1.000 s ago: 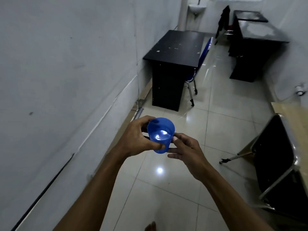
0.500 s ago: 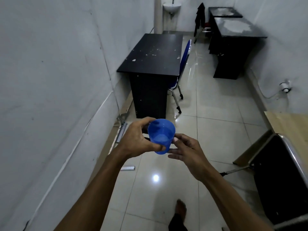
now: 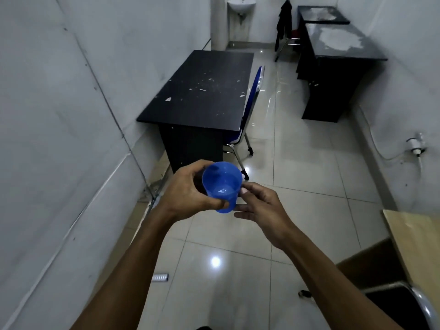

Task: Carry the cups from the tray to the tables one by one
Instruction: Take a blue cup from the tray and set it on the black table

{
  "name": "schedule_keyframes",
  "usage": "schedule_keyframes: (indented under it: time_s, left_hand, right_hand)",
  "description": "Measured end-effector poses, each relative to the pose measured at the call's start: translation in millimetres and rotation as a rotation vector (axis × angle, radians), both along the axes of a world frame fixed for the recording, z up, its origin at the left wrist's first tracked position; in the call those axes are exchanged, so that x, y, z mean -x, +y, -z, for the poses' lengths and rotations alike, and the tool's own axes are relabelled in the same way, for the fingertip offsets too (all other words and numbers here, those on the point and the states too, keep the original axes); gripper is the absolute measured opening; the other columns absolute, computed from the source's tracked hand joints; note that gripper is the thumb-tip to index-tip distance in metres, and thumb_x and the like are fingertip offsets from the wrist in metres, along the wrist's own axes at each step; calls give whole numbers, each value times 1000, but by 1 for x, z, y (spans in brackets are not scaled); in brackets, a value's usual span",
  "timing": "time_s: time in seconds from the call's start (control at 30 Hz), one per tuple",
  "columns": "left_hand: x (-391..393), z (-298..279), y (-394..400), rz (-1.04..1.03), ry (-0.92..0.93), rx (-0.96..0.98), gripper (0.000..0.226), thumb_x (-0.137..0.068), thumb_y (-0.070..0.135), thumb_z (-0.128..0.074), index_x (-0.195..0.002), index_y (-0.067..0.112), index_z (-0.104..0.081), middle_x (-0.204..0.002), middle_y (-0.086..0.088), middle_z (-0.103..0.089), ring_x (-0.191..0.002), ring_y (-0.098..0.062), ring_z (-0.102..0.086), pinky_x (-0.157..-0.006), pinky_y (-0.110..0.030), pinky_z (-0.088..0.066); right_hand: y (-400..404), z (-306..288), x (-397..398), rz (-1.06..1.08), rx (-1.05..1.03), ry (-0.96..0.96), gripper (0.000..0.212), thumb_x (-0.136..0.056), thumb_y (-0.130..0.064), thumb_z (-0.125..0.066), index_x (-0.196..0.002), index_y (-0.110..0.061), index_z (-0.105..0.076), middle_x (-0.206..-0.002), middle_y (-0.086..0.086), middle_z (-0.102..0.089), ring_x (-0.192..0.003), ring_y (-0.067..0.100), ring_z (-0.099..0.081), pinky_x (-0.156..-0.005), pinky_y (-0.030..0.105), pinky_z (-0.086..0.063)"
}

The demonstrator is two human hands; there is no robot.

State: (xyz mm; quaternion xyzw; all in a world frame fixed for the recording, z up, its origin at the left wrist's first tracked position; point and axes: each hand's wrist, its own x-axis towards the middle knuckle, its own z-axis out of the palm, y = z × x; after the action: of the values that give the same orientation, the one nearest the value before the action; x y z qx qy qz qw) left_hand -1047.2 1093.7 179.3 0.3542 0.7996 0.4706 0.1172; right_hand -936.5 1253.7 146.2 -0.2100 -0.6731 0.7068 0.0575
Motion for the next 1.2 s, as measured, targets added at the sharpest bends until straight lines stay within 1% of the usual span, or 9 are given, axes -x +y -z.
schedule_keyframes:
  time_s: [0.1,0.23,0.33,0.4,0.67,0.8,1.07,1.13,1.2]
  left_hand:
    - [30,1,33,13,-18,-5,71,-58,18,-92,-120,27,-58,-109,15,-64,-97,2,-62,-75,-16,-55]
    - [76,7,82,46,-16,3,72,-55,24,-89,-121,24,-60,-112,9,-67,-101,-10,-66,-81,-25,-58]
    - [115,12,118,66,-11,12,71,-57,17,-92,-120,23,-60,-111,11,-66,-101,-9,-66,-80,-18,-55]
    - [141,13,140,84,-18,11,72,-56,20,-92,-121,23,-60,-111,12,-66,-101,-6,-65,-79,-14,-54]
    - [257,9,226,120,-53,31,76,-53,29,-86,-124,24,-58,-116,10,-65,-107,-9,-63,-87,-19,-52]
    - [303,5,262,127,-57,29,75,-55,29,-86,-124,23,-58,-115,14,-64,-106,-5,-62,-85,-15,-50]
    - [383,9,333,97,-49,32,72,-58,16,-91,-123,23,-60,-113,14,-65,-102,-2,-63,-77,-12,-54]
    - [403,11,352,70,-57,23,72,-57,15,-91,-122,23,-60,-113,14,-65,-101,-1,-63,-75,-10,-52]
    - [423,14,371,40,-64,10,72,-56,14,-92,-121,23,-61,-112,13,-67,-102,-4,-64,-78,-13,-54]
  right_hand:
    - [32,1,26,8,-4,0,28,-102,-20,-47,-126,-15,-60,-114,9,-71,-93,25,-74,-86,44,-59]
    - [77,7,68,41,-1,-8,27,-102,-20,-46,-124,-15,-62,-111,7,-72,-92,24,-74,-86,43,-60]
    - [110,13,104,63,5,-11,27,-102,-19,-46,-124,-15,-62,-111,7,-72,-91,23,-74,-86,44,-60]
    - [130,15,129,76,6,-13,26,-102,-18,-47,-123,-15,-62,-110,8,-72,-91,24,-74,-86,44,-60]
    - [212,11,242,115,25,-33,26,-102,-18,-46,-122,-16,-63,-113,9,-72,-94,24,-74,-88,47,-59]
    - [250,8,288,111,23,-29,26,-101,-18,-47,-122,-16,-63,-114,9,-71,-95,26,-74,-88,48,-58]
    - [321,15,373,100,21,-30,27,-102,-17,-46,-122,-15,-63,-111,7,-73,-90,23,-75,-84,44,-60]
    - [344,18,397,74,17,-29,26,-102,-16,-46,-122,-14,-63,-110,8,-72,-88,22,-75,-81,40,-61]
    - [367,20,424,48,22,-30,26,-102,-16,-46,-121,-14,-63,-107,9,-73,-86,21,-75,-78,35,-61]
